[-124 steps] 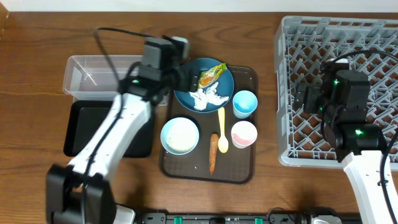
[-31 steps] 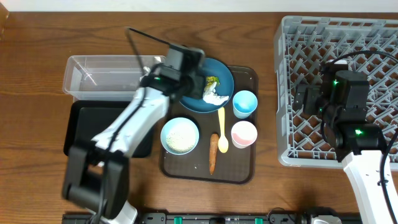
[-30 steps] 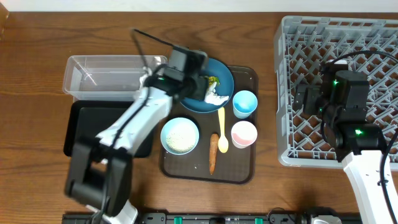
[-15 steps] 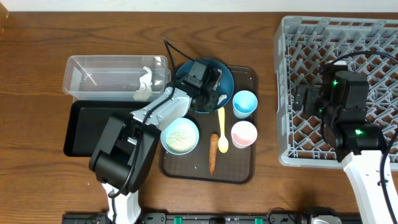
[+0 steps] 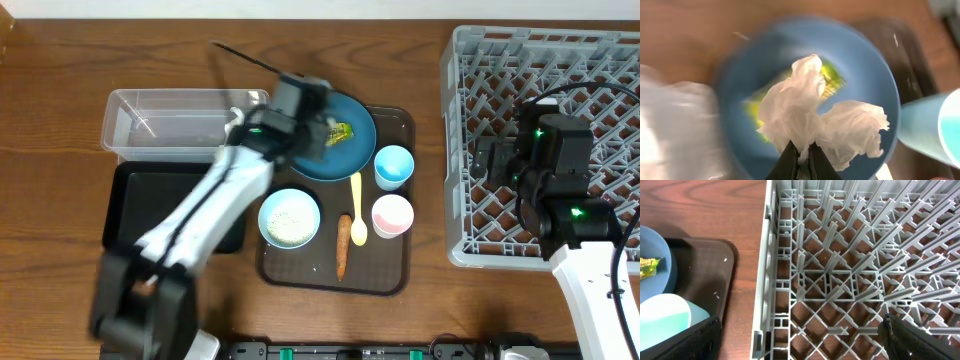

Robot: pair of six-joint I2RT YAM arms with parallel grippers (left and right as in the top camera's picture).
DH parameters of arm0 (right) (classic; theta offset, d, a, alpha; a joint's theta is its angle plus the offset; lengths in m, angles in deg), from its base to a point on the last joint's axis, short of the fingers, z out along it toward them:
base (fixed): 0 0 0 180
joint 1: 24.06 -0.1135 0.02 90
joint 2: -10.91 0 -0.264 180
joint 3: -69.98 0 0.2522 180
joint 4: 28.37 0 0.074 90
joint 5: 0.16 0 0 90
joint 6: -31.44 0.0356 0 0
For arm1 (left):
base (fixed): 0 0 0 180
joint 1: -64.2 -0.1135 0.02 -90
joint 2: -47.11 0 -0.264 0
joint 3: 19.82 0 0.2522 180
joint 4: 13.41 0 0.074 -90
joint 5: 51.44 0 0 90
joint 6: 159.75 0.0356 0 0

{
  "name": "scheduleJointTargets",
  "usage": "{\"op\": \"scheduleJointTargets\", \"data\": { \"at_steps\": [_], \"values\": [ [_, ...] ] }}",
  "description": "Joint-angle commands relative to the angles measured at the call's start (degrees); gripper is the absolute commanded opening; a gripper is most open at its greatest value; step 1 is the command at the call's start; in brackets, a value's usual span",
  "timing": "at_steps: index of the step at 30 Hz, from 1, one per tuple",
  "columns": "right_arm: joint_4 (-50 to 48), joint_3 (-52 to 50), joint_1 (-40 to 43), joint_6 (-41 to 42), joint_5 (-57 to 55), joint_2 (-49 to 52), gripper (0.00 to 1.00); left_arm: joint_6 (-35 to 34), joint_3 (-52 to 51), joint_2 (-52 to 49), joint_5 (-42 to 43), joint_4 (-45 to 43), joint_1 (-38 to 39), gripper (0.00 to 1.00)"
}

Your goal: Sort waste into correct bins and load items into the dishwasher rack

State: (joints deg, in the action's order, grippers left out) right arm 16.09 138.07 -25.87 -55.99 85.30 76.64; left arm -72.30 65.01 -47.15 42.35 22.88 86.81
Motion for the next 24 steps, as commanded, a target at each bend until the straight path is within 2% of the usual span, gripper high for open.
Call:
{"op": "scheduleJointTargets", "data": {
  "at_steps": [1,9,11,13,16,24],
  "values": [
    [0.11,1.22,-0.37,0.59,0.04,0.17,0.99,0.63,0.44,4.26,-4.94,0.57,-5.09,0.07],
    [0.11,1.22,-0.37,0.61,0.07,0.17,0.99,0.33,0.42,3.61,-4.9,0.98,-16.13,0.07],
    [0.13,1.22,-0.37,0.61,0.07,0.17,0.99,0.33,0.42,2.03,-4.87,1.11,-17.11,0.14],
    [0.17,1.22,-0.37,0.61,0.07,0.17,0.99,0.35,0.42,0.68,-4.9,1.44,-17.38,0.32],
    [0.33,1.22,-0.37,0.59,0.07,0.17,0.99,0.35,0.42,-0.59,-4.9,1.84,-17.4,0.49],
    [0.35,1.22,-0.37,0.59,0.07,0.17,0.99,0.37,0.44,1.62,1.31,-1.2,-15.8,0.5]
  ]
}}
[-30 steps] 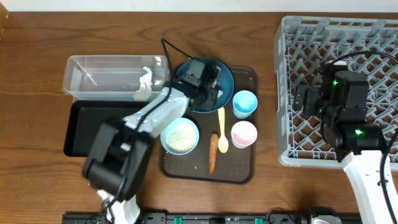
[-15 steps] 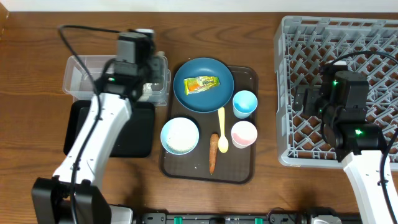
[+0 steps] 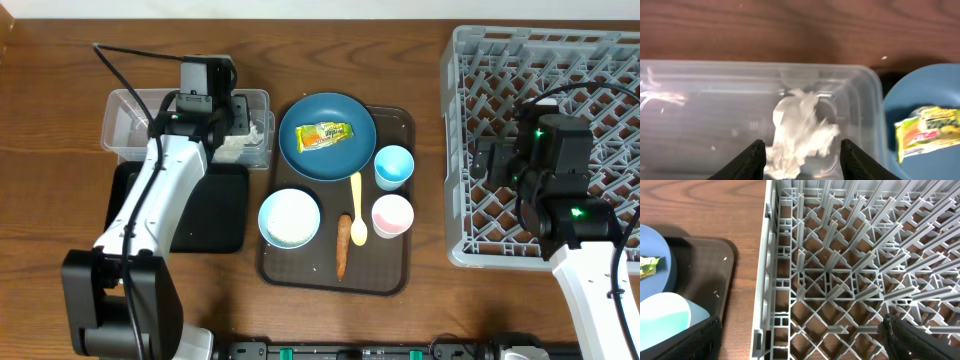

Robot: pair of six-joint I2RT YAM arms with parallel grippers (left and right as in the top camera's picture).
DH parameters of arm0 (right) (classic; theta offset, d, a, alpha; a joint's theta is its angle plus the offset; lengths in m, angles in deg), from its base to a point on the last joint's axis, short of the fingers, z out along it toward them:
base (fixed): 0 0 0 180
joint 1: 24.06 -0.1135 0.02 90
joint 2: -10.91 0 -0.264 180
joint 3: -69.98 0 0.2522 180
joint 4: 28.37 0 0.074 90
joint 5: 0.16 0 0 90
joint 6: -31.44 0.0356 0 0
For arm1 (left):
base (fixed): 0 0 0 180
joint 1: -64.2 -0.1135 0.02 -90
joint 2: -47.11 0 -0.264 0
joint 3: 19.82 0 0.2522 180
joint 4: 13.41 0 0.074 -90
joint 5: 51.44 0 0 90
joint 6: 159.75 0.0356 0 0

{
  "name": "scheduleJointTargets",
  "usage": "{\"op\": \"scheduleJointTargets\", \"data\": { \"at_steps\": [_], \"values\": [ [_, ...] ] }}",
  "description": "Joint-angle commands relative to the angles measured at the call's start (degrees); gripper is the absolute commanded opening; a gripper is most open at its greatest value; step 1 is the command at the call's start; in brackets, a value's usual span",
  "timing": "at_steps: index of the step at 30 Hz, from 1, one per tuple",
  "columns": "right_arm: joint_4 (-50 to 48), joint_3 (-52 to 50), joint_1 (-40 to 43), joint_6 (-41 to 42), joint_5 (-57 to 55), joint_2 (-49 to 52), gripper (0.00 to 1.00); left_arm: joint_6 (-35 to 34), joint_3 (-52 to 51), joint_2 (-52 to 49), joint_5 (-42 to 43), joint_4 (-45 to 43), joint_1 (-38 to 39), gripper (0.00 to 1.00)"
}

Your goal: Sort waste into correct bins and load items into the dishwasher rack

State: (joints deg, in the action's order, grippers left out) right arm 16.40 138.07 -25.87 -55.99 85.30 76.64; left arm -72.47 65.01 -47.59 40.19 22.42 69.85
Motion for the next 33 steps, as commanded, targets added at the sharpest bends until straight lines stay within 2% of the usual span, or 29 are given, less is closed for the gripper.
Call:
{"op": "scheduleJointTargets", "data": {
  "at_steps": [1,5,8,14,22,33],
  "values": [
    [0.04,1.22,-0.37,0.61,0.07,0.17,0.99,0.55,0.44,2.25,4.76,-1.29,1.97,0.5],
    [0.04,1.22,-0.37,0.59,0.07,0.17,0.99,3.41,0.42,1.9,7.89,-2.91,6.49,0.52],
    [0.04,1.22,-0.37,0.59,0.07,0.17,0.99,8.09,0.42,0.66,7.85,-4.04,10.93,0.63],
    [0.09,1.22,-0.37,0.61,0.07,0.17,0.99,14.75,0.42,-4.81,7.85,-4.9,17.4,0.64],
    [0.07,1.22,-0.37,0.61,0.07,0.17,0.99,25.88,0.42,-13.33,7.82,-6.78,21.73,0.65],
    [0.11,1.22,-0.37,0.61,0.07,0.17,0.99,26.25,0.42,-18.47,7.82,-13.75,22.14,0.65]
  ]
}}
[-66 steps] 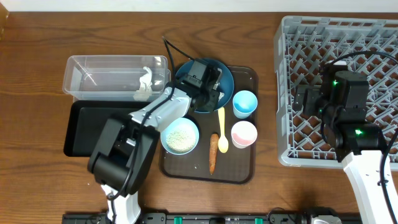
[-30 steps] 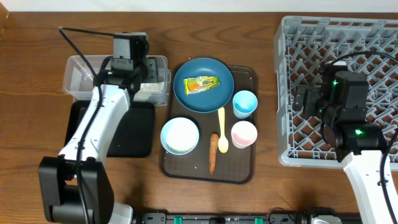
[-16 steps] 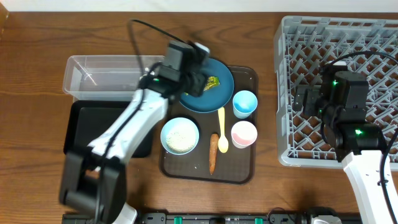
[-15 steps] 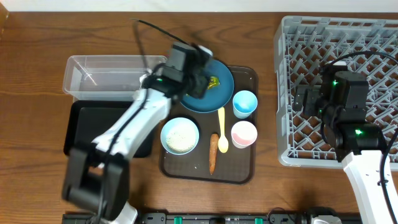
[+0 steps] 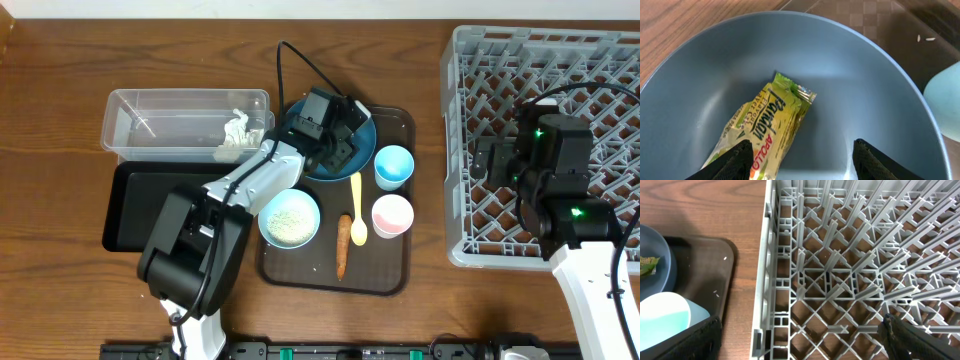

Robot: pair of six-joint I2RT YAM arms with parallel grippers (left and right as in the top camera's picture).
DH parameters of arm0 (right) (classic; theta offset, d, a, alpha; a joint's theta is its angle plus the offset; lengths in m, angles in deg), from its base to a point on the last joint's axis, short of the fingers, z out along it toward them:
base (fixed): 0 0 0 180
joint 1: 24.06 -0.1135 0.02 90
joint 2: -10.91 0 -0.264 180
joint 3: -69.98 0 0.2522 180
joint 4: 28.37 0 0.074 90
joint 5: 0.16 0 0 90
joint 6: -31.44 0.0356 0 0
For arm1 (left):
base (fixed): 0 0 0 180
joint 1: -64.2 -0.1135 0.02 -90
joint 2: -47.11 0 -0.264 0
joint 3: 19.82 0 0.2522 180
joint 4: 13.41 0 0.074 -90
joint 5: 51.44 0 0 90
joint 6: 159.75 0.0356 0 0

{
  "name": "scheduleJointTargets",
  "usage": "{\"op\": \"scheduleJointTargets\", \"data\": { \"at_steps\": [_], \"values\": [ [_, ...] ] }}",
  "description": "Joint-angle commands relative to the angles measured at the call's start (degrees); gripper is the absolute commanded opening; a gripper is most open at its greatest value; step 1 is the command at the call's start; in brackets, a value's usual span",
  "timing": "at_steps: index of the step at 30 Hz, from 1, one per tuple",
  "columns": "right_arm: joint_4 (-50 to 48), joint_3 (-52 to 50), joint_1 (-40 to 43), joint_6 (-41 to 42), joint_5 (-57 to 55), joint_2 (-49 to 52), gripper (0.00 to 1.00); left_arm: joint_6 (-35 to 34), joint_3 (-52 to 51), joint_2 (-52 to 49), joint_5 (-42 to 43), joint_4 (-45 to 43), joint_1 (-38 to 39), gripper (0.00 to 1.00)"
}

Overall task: Sort waste into correct bins and load items into the dishwasher rack
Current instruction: 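Grasp the yellow snack wrapper on the blue plate with the left gripper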

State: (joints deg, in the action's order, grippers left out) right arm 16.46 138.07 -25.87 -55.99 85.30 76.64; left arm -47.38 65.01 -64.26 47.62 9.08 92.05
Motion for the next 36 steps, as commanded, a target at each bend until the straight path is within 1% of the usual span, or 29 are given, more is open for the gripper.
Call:
{"op": "scheduleJointTargets", "data": {
  "at_steps": [1,14,16,17,20,25,33,35,36],
  "values": [
    [0.04,1.22,-0.37,0.59,0.07,0.17,0.99,1.16,0.42,-2.21,0.37,-0.7,-0.09,0.66],
    [0.07,1.22,-0.37,0.61,0.07,0.17,0.99,1.14,0.42,-5.44,0.35,-5.86,-0.5,0.65],
    [0.07,1.22,-0.37,0.59,0.07,0.17,0.99,1.09,0.42,-5.44,0.39,-5.57,-0.5,0.75],
    [0.11,1.22,-0.37,0.59,0.07,0.17,0.99,0.85,0.42,-5.44,0.39,-5.31,-0.5,0.83],
    [0.48,1.22,-0.37,0.59,0.07,0.17,0.99,0.2,0.42,-5.44,0.42,-3.96,-0.5,0.86],
    [0.68,1.22,-0.37,0.59,0.04,0.17,0.99,0.22,0.42,-5.44,0.39,-2.16,-0.7,0.88],
    [0.68,1.22,-0.37,0.61,0.07,0.17,0.99,0.26,0.42,-6.14,0.37,-4.26,-0.83,0.88],
    [0.68,1.22,-0.37,0.61,0.07,0.17,0.99,0.26,0.42,-6.91,0.37,-5.14,-0.83,0.87],
    [0.68,1.22,-0.37,0.61,0.07,0.17,0.99,0.26,0.42,-7.21,0.37,-5.38,-0.83,0.85]
  ]
}}
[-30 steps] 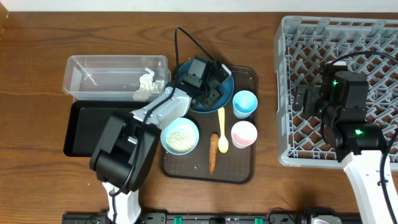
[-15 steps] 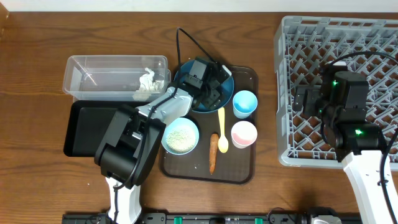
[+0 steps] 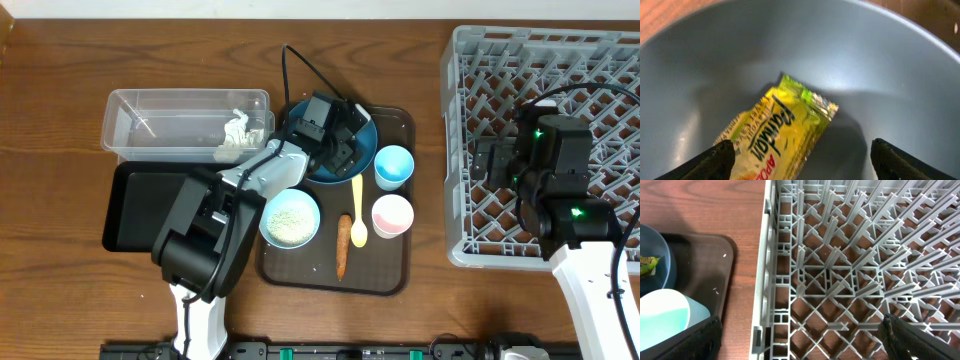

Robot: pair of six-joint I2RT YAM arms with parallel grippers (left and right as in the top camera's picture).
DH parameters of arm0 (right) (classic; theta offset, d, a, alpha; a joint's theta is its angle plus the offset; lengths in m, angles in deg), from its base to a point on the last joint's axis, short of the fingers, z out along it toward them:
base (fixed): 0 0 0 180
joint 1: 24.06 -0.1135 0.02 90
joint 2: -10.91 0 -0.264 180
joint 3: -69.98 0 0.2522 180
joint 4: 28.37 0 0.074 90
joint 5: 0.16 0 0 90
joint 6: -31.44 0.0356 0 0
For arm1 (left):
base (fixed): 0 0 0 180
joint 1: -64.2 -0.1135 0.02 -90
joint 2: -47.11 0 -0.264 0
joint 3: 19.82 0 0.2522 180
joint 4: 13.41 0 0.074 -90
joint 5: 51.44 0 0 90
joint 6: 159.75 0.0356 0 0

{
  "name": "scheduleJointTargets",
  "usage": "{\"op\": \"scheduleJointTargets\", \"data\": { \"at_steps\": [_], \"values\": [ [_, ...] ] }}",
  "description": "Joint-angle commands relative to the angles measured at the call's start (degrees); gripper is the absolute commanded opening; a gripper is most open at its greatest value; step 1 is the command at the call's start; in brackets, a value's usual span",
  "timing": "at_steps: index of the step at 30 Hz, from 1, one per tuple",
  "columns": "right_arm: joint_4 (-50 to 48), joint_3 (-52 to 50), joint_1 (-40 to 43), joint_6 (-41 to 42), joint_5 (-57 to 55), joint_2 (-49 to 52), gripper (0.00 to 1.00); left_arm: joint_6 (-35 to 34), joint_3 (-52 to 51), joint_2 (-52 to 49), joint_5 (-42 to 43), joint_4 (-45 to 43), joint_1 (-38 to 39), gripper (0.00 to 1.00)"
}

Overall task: Sort waste into correct bins and load items into the dishwasher rack
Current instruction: 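Grasp the yellow snack wrapper on the blue plate with the left gripper, then move the wrapper left and drop it into the clear bin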

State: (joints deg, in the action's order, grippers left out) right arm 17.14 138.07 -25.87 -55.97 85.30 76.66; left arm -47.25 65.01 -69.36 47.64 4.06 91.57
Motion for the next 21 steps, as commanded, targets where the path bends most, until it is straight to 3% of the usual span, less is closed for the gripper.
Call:
{"op": "scheduleJointTargets", "data": {
  "at_steps": [1,8,16,21],
  "values": [
    [0.02,1.22,-0.37,0.59,0.07,0.15,0.99,0.13,0.42,-2.51,0.35,-0.5,-0.35,0.81],
    [0.24,1.22,-0.37,0.59,0.07,0.15,0.99,0.11,0.44,-2.69,-4.04,-2.54,-0.35,0.35],
    [0.22,1.22,-0.37,0.57,0.04,0.15,0.99,-0.26,0.44,0.37,-6.8,-2.71,-0.35,0.14],
    [0.24,1.22,-0.37,0.57,0.07,0.15,0.99,-6.91,0.44,5.62,-6.8,-2.47,-0.48,0.07]
  ]
}}
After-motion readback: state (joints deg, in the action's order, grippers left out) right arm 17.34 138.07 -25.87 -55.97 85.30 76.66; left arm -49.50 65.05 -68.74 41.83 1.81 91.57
